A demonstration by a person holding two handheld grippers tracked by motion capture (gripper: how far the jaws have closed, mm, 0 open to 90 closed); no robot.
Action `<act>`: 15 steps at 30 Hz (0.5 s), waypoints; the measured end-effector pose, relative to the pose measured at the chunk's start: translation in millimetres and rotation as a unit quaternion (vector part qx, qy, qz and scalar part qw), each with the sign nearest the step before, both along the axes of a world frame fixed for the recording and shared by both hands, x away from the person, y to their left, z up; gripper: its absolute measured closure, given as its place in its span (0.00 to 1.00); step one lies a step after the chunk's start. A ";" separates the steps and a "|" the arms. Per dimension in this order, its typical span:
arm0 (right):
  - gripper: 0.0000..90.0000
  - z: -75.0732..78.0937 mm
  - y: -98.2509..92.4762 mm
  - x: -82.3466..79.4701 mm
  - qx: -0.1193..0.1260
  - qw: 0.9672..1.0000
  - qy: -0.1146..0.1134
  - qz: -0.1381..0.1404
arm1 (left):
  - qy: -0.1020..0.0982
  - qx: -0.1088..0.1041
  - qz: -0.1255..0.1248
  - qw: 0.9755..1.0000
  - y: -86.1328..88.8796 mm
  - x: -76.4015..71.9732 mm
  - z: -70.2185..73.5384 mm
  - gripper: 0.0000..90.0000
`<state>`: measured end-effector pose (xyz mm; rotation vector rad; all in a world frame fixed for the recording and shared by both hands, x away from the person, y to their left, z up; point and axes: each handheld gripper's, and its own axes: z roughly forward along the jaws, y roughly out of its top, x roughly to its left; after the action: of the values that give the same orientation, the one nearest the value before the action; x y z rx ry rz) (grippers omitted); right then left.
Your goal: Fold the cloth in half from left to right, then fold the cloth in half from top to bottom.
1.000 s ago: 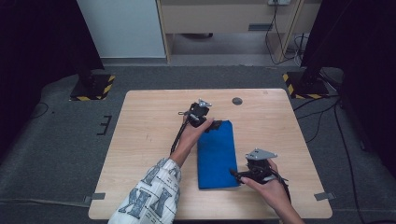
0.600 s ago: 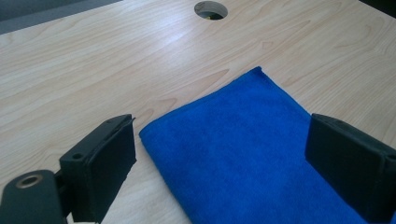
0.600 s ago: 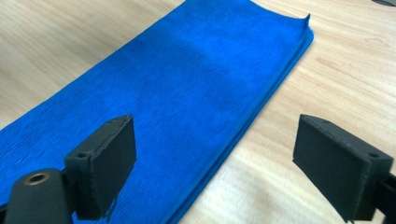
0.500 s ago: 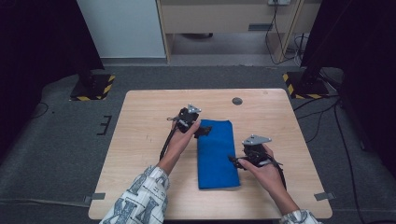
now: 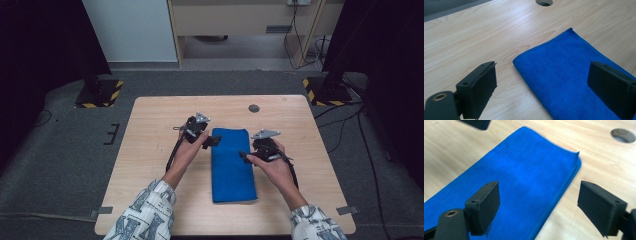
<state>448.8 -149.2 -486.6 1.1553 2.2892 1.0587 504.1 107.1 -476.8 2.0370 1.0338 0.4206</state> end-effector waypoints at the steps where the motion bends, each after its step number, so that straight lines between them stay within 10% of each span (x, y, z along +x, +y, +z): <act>1: 0.22 1.1 0.4 3.8 0.001 1.000 0.001 -0.003 | 0.001 -0.001 0.002 1.000 1.1 1.1 -0.6 0.09; 15: 0.52 -5.6 -1.2 63.8 -0.006 1.000 0.008 -0.016 | 0.019 -0.001 0.041 0.999 6.4 22.5 -27.3 0.16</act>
<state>512.6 -150.4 -492.2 1.1966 2.2772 1.0274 526.6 113.5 -504.1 2.0137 1.1427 0.4237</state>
